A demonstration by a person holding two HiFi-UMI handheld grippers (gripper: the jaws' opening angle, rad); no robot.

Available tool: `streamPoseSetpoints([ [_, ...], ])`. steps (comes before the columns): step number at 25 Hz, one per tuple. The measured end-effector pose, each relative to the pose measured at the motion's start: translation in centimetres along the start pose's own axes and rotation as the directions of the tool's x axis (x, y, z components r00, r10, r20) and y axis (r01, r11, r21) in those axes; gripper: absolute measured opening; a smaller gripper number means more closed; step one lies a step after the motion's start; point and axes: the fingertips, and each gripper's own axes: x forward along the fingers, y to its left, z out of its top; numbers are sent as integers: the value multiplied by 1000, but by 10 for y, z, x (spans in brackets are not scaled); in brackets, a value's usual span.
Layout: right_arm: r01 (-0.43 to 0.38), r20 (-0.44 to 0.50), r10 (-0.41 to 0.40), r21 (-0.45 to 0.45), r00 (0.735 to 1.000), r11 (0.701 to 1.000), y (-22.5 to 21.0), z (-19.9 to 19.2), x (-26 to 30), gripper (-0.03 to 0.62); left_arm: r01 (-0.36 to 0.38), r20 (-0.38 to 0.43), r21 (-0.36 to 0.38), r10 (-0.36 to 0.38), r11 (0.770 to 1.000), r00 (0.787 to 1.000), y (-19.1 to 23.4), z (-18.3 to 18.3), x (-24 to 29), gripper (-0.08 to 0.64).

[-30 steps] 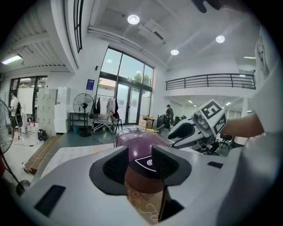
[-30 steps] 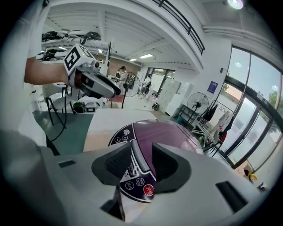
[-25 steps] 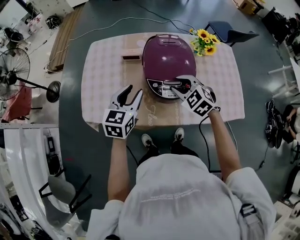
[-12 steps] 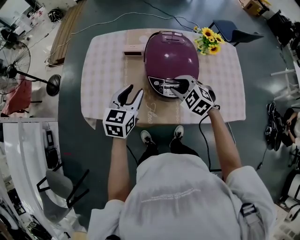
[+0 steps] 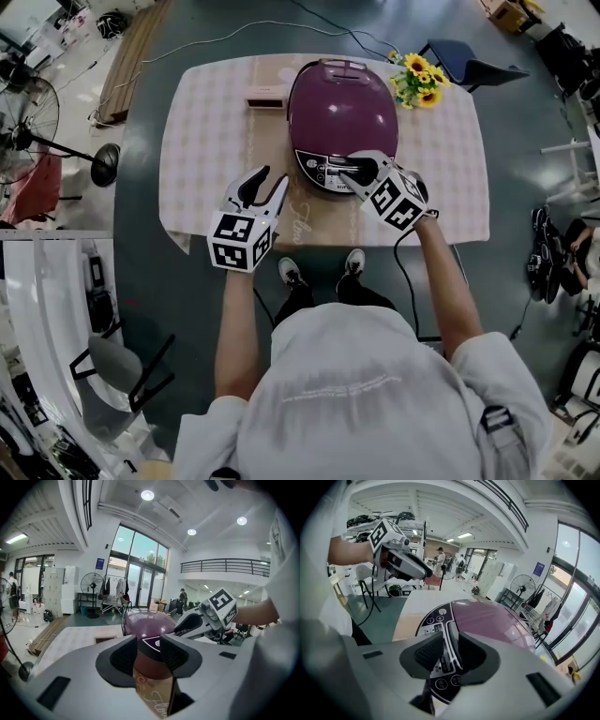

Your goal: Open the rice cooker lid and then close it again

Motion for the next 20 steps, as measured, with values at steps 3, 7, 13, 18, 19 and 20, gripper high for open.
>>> streamPoseSetpoints([
  [3, 13, 11, -13, 2, 1000, 1000, 1, 0, 0, 98, 1, -4, -2, -1, 1000, 1000, 0, -1, 1, 163],
  [7, 26, 41, -29, 72, 999, 997, -3, 2, 0, 69, 9, -9, -6, -9, 1000, 1000, -1, -2, 4, 164],
  [13, 22, 70, -30, 124, 997, 992, -4, 5, -1, 69, 31, -15, 1, -31, 1000, 999, -5, -3, 13, 163],
  [18, 45, 72, -57, 153, 996, 987, -3, 1, 2, 72, 33, -25, -4, -33, 999, 999, -5, -8, 14, 163],
  [19, 52, 70, -64, 155, 995, 987, -3, 1, 2, 72, 34, -27, -2, -34, 999, 999, -5, -8, 14, 164],
  [20, 58, 66, -69, 154, 995, 986, -2, 1, 2, 72, 35, -28, -1, -35, 999, 999, -5, -8, 14, 163],
])
